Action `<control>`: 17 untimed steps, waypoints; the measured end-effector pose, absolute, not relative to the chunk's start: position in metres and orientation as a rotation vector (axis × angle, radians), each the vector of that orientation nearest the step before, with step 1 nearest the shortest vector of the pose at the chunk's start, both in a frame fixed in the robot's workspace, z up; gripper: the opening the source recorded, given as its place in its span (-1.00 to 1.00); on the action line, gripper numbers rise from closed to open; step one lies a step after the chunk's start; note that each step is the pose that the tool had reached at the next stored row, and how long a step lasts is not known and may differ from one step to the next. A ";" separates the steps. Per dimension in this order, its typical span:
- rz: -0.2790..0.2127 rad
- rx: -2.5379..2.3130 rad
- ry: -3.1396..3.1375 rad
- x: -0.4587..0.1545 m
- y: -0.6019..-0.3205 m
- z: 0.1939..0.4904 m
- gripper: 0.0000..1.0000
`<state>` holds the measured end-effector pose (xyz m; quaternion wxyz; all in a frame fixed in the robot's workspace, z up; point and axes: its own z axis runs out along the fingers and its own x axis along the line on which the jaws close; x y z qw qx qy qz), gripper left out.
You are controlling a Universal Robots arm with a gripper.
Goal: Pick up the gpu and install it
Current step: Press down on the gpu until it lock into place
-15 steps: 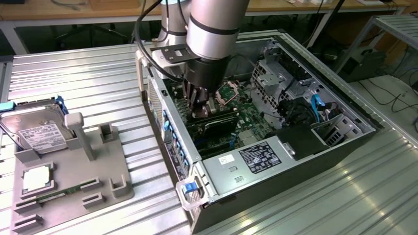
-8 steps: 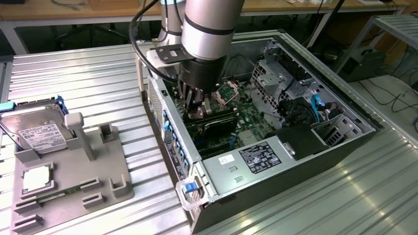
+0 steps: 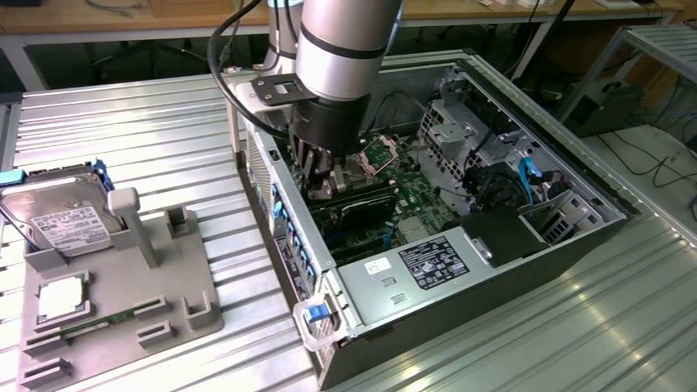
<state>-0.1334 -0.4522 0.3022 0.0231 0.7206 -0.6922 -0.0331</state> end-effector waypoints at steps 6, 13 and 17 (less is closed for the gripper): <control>-0.116 2.224 -2.134 -0.131 -0.448 0.302 -0.79; -0.118 2.221 -2.130 -0.129 -0.429 0.302 -0.79; -0.118 2.220 -2.130 -0.127 -0.429 0.302 -0.79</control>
